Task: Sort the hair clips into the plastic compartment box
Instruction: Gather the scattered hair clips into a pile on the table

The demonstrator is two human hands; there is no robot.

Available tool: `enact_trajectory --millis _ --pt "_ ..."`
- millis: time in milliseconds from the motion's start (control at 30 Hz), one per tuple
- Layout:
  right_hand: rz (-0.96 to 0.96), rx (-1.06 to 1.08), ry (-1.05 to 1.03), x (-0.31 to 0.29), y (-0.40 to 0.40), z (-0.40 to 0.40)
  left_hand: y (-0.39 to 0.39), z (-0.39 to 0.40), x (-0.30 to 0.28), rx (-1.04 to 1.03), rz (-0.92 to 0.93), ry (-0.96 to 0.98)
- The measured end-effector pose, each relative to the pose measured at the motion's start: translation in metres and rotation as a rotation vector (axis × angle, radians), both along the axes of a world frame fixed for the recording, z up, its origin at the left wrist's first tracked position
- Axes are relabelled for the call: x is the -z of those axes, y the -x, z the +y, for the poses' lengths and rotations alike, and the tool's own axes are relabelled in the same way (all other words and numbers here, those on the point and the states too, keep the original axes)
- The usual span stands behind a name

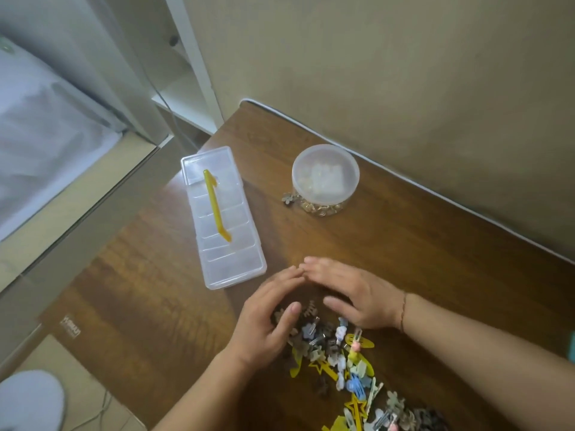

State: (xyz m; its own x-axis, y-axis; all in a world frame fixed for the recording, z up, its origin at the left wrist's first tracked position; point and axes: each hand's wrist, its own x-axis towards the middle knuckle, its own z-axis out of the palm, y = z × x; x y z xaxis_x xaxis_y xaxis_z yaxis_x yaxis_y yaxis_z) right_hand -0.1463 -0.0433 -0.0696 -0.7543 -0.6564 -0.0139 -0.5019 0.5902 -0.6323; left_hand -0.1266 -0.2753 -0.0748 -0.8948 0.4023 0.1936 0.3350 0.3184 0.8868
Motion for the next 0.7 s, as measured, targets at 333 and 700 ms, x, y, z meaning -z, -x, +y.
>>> enact_trajectory --millis 333,700 --pt "-0.063 -0.163 0.091 -0.012 -0.073 0.008 -0.065 0.013 -0.004 0.121 -0.137 -0.272" --pt "0.201 0.384 -0.125 -0.02 0.084 -0.103 -0.058 0.01 -0.017 -0.231 0.018 -0.379"
